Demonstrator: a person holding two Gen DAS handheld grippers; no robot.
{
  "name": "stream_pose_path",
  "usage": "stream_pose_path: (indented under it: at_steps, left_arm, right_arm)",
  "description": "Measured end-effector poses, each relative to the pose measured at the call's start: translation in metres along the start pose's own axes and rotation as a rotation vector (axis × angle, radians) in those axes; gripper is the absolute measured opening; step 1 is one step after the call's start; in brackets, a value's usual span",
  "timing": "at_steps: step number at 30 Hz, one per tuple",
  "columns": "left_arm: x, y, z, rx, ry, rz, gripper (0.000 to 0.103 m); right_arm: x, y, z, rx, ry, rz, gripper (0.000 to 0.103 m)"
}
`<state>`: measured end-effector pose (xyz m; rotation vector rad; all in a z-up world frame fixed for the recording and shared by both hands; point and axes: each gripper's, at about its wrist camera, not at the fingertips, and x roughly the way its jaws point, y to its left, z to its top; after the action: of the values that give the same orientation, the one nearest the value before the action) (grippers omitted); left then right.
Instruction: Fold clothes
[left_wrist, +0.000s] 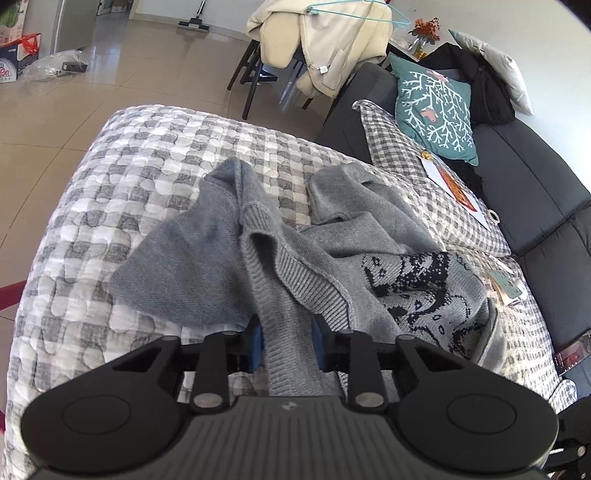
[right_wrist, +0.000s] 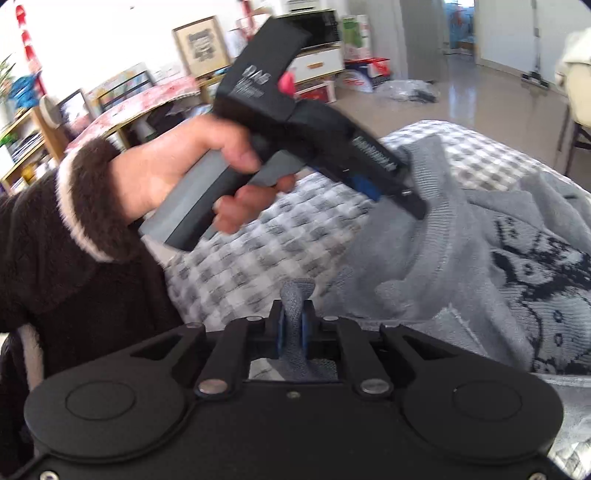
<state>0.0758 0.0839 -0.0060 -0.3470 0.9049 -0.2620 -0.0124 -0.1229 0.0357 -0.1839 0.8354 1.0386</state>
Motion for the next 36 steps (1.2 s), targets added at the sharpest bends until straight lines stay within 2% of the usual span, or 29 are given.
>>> stream_pose_path:
  at_steps: [1, 3, 4, 5, 9, 14, 22, 26, 30, 33, 36]
  left_arm:
    - [-0.001, 0.001, 0.001, -0.002, -0.001, -0.004, 0.025]
    - [-0.004, 0.002, 0.002, -0.004, -0.020, -0.007, 0.044]
    - [-0.006, 0.002, 0.003, -0.004, -0.037, -0.006, 0.050]
    - [-0.007, 0.003, 0.003, -0.005, -0.053, -0.006, 0.054]
    - [-0.007, 0.008, 0.010, -0.033, -0.089, -0.007, 0.054]
    - [0.007, 0.018, 0.022, -0.110, -0.085, -0.002, 0.054]
    - [0.015, 0.021, 0.034, -0.135, -0.120, 0.029, 0.046]
    - [0.020, 0.022, 0.036, -0.134, -0.130, 0.066, 0.032]
    - [0.022, 0.019, 0.037, -0.124, -0.147, 0.101, 0.015]
    - [0.022, 0.015, 0.040, -0.110, -0.165, 0.115, 0.009]
    - [0.017, 0.007, 0.043, -0.056, -0.195, 0.138, 0.008]
  right_arm:
    - [-0.004, -0.004, 0.001, 0.010, -0.015, -0.010, 0.029]
    - [-0.017, -0.019, 0.004, 0.038, -0.069, -0.079, 0.045]
    - [-0.022, -0.026, 0.005, 0.052, -0.096, -0.120, 0.051]
    - [-0.027, -0.034, 0.006, 0.066, -0.123, -0.161, 0.054]
    - [-0.028, -0.080, 0.014, 0.174, -0.163, -0.368, 0.055]
    - [-0.011, -0.130, 0.028, 0.269, -0.176, -0.523, 0.056]
    - [0.025, -0.179, 0.037, 0.301, -0.178, -0.671, 0.055]
    - [0.040, -0.201, 0.041, 0.322, -0.172, -0.685, 0.055]
    - [0.054, -0.218, 0.043, 0.345, -0.159, -0.691, 0.047]
    - [0.068, -0.225, 0.040, 0.355, -0.142, -0.675, 0.043]
    - [0.068, -0.225, 0.037, 0.372, -0.188, -0.634, 0.008]
